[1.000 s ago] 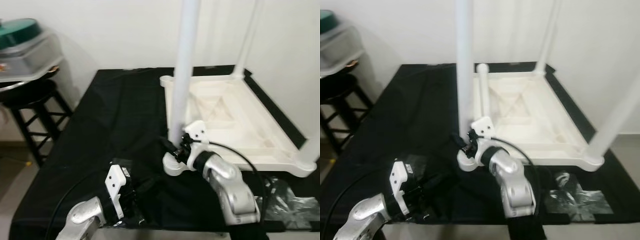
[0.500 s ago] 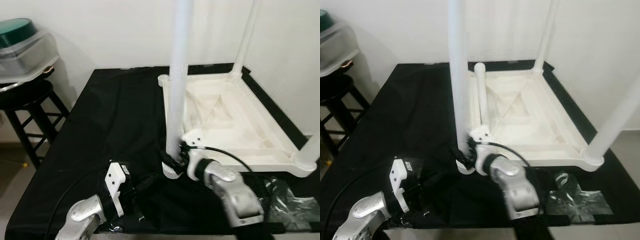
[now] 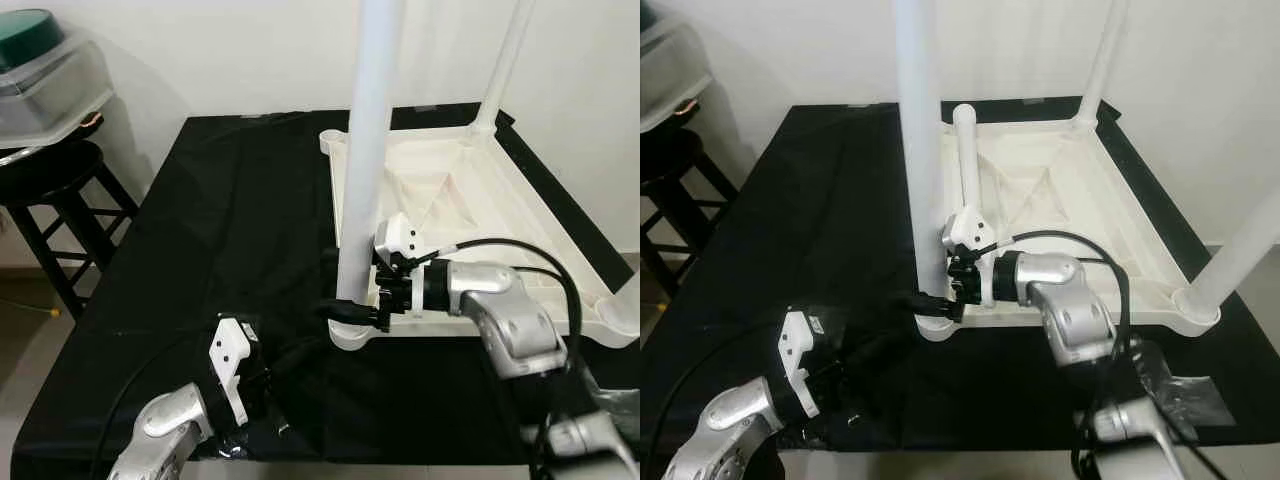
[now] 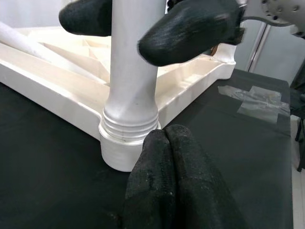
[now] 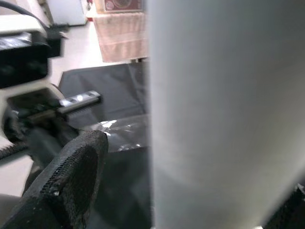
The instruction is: Building children table
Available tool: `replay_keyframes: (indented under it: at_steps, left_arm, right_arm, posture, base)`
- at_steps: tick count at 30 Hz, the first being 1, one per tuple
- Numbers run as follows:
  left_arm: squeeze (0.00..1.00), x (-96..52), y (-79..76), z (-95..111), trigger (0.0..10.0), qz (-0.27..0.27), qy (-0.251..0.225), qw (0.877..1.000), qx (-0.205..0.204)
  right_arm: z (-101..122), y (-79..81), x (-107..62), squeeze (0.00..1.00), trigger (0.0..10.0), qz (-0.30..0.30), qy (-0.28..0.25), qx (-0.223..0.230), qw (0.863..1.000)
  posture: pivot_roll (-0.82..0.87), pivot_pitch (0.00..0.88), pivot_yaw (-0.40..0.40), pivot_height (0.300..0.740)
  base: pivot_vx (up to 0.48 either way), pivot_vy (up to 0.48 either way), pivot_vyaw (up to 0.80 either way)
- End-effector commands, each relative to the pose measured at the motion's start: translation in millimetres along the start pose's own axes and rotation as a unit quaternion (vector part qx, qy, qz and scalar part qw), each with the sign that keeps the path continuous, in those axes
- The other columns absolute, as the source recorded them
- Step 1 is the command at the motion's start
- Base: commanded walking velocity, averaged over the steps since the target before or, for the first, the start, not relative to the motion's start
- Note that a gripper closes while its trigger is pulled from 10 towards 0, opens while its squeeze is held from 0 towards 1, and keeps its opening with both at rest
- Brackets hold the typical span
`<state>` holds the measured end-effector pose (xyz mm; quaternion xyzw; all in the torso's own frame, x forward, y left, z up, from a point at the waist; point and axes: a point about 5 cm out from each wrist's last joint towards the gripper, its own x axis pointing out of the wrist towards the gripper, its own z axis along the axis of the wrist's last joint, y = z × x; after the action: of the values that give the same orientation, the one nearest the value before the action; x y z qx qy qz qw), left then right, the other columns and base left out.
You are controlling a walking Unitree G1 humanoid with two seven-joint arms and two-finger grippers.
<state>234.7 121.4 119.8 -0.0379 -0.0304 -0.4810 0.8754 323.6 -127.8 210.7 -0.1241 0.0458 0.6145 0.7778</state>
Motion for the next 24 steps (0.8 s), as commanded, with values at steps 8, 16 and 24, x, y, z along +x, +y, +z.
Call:
replay_keyframes:
  at_steps: [8, 16, 24]
  left_arm:
    - [0.0, -4.7, -4.0, -1.8, 10.0, 0.001, 0.011, 1.0, -0.006]
    - [0.0, -4.4, -4.3, -1.4, 10.0, 0.002, 0.011, 1.0, -0.007]
    - [0.0, -5.8, -4.6, -0.6, 10.0, 0.002, 0.009, 1.0, -0.009]
  right_arm:
    - [4.9, -12.1, -0.2, 0.0, 0.0, 0.093, -0.016, 0.027, 0.995]
    - [-8.3, -7.2, -5.5, 0.0, 0.0, 0.098, -0.011, 0.041, 0.994]
    - [-53.8, 13.6, 29.6, 0.0, 0.0, -0.196, 0.038, 0.109, 0.974]
  posture:
    - [0.03, 0.141, 0.021, 0.74]
    - [0.02, 0.142, 0.02, 0.74]
    - [0.0, 0.15, 0.002, 0.74]
  base:
    - [0.0, 0.0, 0.0]
    - [0.0, 0.0, 0.0]
    - [0.0, 0.0, 0.0]
